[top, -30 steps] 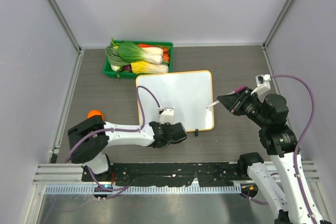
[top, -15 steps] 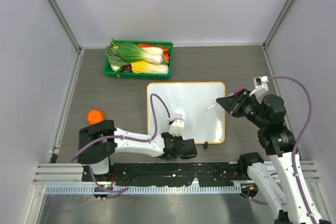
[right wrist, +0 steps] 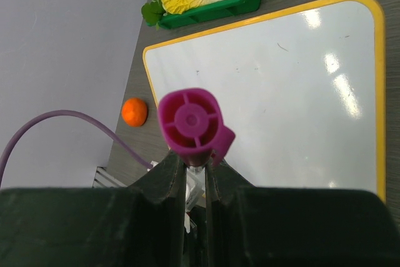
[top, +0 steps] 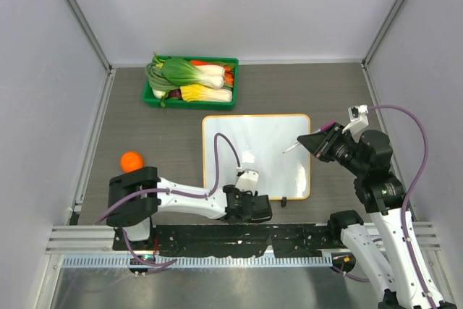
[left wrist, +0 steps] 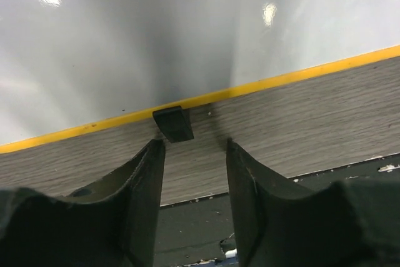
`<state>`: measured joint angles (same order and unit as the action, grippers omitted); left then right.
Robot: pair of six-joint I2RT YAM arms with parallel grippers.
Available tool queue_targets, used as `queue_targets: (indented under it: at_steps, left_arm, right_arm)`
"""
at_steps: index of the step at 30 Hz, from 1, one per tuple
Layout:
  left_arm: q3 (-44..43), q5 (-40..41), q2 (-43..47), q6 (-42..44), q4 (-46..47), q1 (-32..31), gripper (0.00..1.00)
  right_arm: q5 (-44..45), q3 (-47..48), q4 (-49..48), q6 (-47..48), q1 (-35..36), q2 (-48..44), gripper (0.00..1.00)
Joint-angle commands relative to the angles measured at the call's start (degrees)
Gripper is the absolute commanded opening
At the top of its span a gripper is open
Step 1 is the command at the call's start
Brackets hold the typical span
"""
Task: Write a sentence on the whiteboard
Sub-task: Move the whiteboard to the center of the board.
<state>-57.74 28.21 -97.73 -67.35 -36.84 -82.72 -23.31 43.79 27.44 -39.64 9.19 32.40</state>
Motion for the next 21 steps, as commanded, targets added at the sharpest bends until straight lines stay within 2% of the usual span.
queue_targets:
  at_steps: [1,9,12,16,21]
  left_arm:
    - [-1.8,-1.0,0.7,3.6,2.1,-0.4,0.51]
    - [-1.9,-1.2,2.3,7.9,6.0,-0.5,0.54]
    - [-1.8,-1.9,4.1,8.6,5.2,-0.4,0.71]
    - [-1.8,-2.8,8.4,9.6,2.7,-0.4,0.89]
    - [-2.9,-5.4,15.5,12.9,0.4,-0.1,0.97]
  right_arm:
    - [-0.3,0.6,-2.6,-0.4,-0.1,0.5,0.01]
    - [-0.2,0.6,-2.9,-0.2,-0.1,1.2,0.01]
    - [-0.3,0.9,-3.1,0.2,-0.1,1.8,0.00]
    - [-0.8,0.9,-4.0,0.1,-0.2,2.6,0.01]
    - [-1.6,1.5,-5.1,0.4,-0.1,4.5,0.01]
